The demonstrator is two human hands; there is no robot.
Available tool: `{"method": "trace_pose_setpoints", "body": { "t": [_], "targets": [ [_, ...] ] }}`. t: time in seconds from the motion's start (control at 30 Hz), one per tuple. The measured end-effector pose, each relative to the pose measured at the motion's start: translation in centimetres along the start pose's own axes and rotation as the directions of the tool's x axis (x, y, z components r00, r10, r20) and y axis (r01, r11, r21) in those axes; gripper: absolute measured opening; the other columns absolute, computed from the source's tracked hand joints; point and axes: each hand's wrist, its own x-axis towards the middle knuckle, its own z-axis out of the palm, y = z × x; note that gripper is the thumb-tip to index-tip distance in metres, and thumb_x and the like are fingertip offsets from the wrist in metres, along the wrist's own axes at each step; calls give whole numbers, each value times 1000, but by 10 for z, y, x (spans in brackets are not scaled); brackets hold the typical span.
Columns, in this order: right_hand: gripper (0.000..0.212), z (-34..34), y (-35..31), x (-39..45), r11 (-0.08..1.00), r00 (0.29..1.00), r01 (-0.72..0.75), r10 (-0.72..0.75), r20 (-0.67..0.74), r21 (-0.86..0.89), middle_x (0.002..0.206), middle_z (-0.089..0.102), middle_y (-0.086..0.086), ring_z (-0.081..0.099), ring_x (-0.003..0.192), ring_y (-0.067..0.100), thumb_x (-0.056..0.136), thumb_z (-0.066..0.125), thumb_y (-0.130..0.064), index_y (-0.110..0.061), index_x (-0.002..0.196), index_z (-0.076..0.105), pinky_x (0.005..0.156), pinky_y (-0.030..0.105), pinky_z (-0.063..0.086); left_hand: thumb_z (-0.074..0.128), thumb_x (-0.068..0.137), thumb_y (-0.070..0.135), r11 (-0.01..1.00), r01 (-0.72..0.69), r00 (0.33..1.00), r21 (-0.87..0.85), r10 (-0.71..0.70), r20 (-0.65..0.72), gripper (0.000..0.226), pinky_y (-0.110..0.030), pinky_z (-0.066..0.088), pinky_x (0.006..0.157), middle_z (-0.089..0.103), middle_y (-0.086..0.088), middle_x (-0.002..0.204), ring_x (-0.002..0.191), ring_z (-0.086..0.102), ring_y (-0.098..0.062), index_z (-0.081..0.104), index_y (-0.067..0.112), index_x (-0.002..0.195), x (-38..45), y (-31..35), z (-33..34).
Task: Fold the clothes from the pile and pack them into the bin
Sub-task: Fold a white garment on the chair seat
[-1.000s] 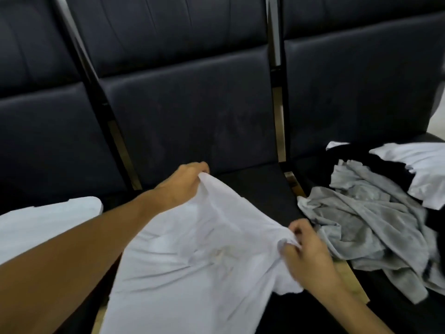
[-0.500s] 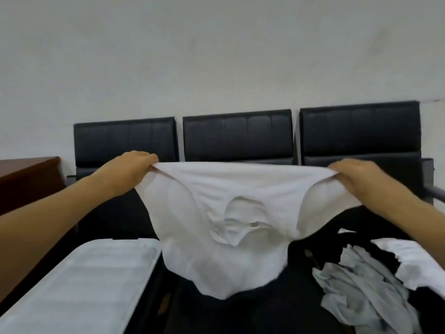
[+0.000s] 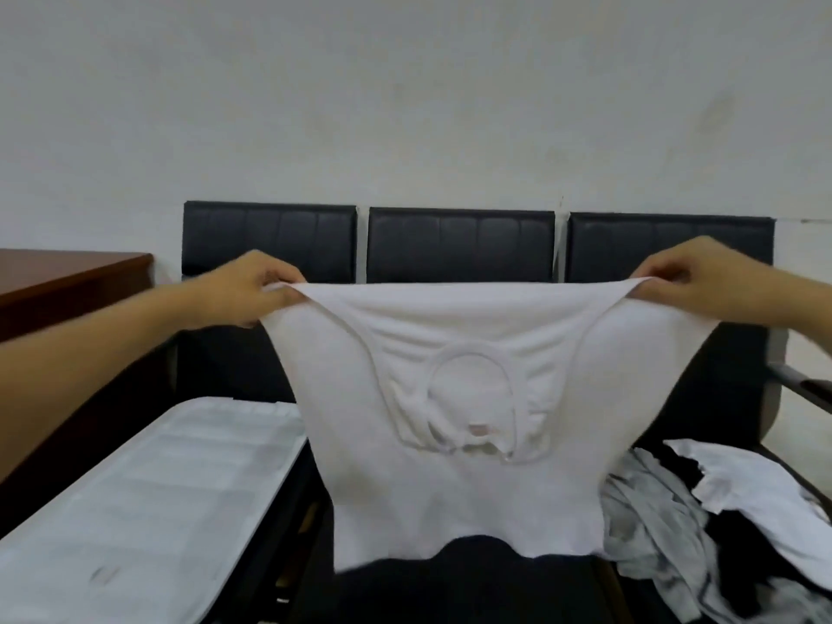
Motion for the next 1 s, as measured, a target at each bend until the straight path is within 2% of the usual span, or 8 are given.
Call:
{"method": "trace_pose_setpoints", "body": {
  "t": [0.17, 0.3, 0.4, 0.47, 0.63, 0.7, 0.8, 1.0],
  "targets": [
    [18, -11, 14, -5, 928, 962, -162, 72, 265, 335, 92, 77, 8, 74, 84, 26, 78, 70, -33, -20, 87, 80, 72, 27, 59, 70, 91, 27, 946, 183, 909, -267, -59, 413, 32, -22, 29, 37, 38, -14, 58, 42, 29, -17, 67, -5, 87, -2, -13, -16],
    [45, 23, 50, 17, 870, 864, -326, 114, 491, 371, 101, 73, 22, 72, 87, 38, 72, 82, -44, -9, 99, 77, 71, 39, 61, 73, 81, 32, 863, 421, 706, -280, -117, 699, 61, -20, 27, 39, 38, -6, 53, 36, 26, -13, 56, -18, 111, 25, -50, 3],
    [31, 70, 67, 33, 860, 812, -380, 134, 568, 341, 104, 73, 21, 71, 94, 41, 85, 71, -33, -8, 102, 76, 85, 51, 56, 70, 89, 32, 849, 489, 623, -199, -180, 761, 48, -21, 26, 43, 44, -12, 66, 46, 27, -14, 64, -9, 113, 45, -73, 46],
    [23, 115, 81, 46, 902, 790, -365, 169, 589, 230, 96, 75, 17, 72, 90, 32, 91, 65, -26, -7, 97, 77, 85, 45, 55, 65, 91, 32, 857, 499, 610, -127, -244, 754, 42, -22, 24, 45, 40, -12, 70, 52, 20, -19, 66, -7, 108, 60, -91, 89],
    [12, 248, 136, 79, 972, 812, -223, 226, 538, -73, 87, 72, 4, 68, 89, 25, 93, 67, -19, -16, 82, 71, 71, 25, 48, 63, 95, 36, 936, 306, 746, 175, -350, 566, 30, -33, 41, 51, 50, -6, 63, 55, 42, -17, 75, 10, 89, 100, -147, 200],
    [10, 294, 153, 88, 976, 843, -200, 217, 491, -88, 94, 68, 5, 64, 93, 25, 94, 65, -16, -18, 84, 66, 77, 28, 43, 59, 95, 39, 908, 179, 822, 378, -349, 450, 26, -38, 49, 72, 65, -6, 92, 80, 58, -21, 72, 17, 99, 113, -165, 237],
    [9, 340, 170, 100, 972, 902, -215, 234, 364, -92, 97, 67, 16, 62, 89, 33, 96, 61, -14, -17, 88, 65, 78, 37, 48, 56, 98, 39, 847, 162, 888, 506, -349, 300, 23, -38, 44, 84, 59, -8, 115, 105, 57, -31, 65, 25, 114, 127, -178, 273],
    [15, 362, 180, 124, 966, 959, -254, 257, 116, -48, 104, 66, 23, 62, 92, 42, 98, 57, -14, -6, 105, 67, 85, 49, 54, 57, 98, 24, 884, 184, 971, 430, -232, 62, 18, -39, 50, 72, 66, -9, 93, 81, 59, -29, 71, 13, 99, 135, -195, 288]
  ]
}}
